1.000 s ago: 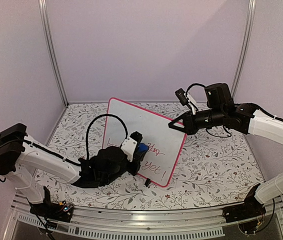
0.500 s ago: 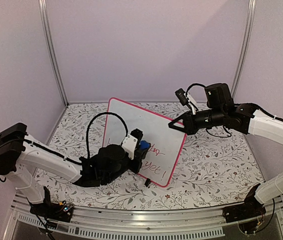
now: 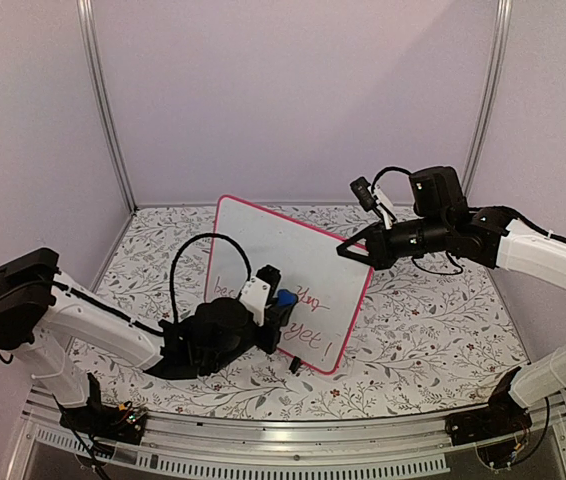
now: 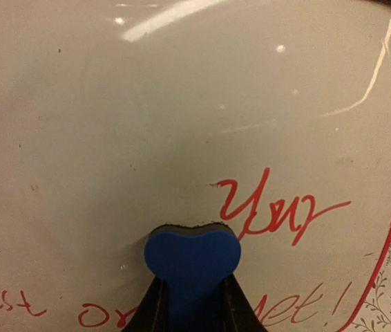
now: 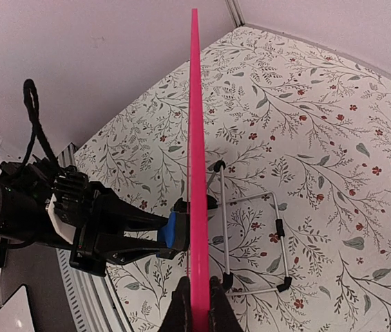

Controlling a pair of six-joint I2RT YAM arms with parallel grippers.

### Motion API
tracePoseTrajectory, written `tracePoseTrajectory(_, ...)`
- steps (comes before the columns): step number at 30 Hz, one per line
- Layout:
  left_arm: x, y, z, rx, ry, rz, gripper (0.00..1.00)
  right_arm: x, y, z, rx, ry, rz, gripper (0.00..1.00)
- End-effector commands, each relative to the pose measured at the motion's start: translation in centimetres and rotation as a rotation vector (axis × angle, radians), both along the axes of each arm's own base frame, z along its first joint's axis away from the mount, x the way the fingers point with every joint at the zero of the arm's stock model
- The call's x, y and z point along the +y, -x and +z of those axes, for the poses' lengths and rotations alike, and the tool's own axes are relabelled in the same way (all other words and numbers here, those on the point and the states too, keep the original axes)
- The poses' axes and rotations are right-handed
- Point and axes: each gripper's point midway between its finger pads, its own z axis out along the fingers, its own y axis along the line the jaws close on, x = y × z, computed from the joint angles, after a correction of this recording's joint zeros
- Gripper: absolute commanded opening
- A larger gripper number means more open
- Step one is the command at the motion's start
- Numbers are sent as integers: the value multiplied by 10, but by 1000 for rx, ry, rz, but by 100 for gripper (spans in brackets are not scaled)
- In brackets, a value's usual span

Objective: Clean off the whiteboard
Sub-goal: Erase the center of the whiteboard.

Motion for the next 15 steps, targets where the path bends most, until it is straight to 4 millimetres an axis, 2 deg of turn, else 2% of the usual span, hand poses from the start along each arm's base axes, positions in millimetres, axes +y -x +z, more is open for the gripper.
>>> tracePoseTrajectory(1,12,9,-43,66,-101,-2,9,5,17,-19,32,50,81,0)
tracePoseTrajectory(15,21,16,-58,91,-125,2,9,4,17,-19,32,51,79,0)
